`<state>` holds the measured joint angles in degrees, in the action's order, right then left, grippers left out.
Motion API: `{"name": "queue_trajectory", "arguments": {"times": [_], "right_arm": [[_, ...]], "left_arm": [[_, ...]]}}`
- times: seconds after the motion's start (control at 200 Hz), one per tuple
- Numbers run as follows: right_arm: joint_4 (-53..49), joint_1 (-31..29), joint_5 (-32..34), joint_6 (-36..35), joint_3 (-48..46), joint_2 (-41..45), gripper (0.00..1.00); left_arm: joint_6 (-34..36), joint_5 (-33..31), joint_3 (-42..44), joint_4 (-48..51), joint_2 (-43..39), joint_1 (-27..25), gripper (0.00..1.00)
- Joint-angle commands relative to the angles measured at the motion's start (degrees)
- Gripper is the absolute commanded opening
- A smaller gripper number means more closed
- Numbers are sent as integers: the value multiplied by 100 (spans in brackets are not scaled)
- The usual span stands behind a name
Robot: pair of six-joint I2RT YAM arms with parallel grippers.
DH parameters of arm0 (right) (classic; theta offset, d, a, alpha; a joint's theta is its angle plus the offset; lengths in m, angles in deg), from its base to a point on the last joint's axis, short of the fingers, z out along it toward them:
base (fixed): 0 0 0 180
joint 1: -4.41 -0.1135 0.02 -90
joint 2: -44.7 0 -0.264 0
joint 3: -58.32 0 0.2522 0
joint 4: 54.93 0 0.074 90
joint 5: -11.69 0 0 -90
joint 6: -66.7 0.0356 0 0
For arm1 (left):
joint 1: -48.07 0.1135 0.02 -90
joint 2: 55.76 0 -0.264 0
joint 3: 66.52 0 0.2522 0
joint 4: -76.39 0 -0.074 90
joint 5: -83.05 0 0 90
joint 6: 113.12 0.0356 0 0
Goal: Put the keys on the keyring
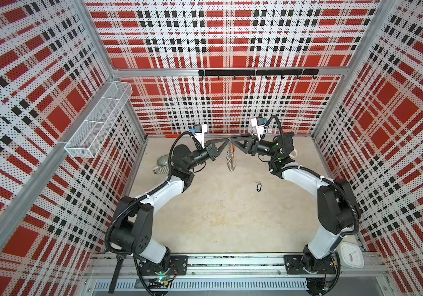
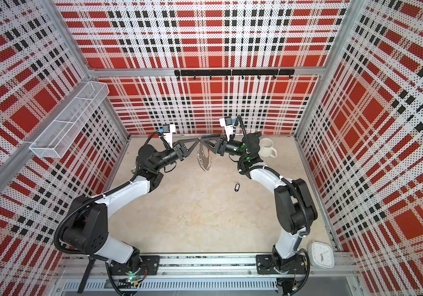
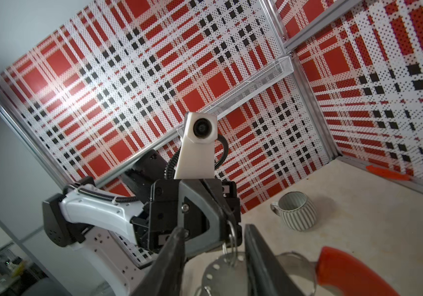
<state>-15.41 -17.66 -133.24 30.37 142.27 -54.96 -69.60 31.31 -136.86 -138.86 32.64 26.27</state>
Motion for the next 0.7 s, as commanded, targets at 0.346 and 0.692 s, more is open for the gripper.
{"name": "queue_trajectory", "arguments": {"times": [0.346,0.692], "right_arm": [[-4972,447,1615,-2906,430,1166,44],[-6706,157,3691,-3804,1184,1246,48]], "left_arm": [[130,198,-204,160,-337,-73,0],[979,343,-610,1324,-369,-120,0]]}}
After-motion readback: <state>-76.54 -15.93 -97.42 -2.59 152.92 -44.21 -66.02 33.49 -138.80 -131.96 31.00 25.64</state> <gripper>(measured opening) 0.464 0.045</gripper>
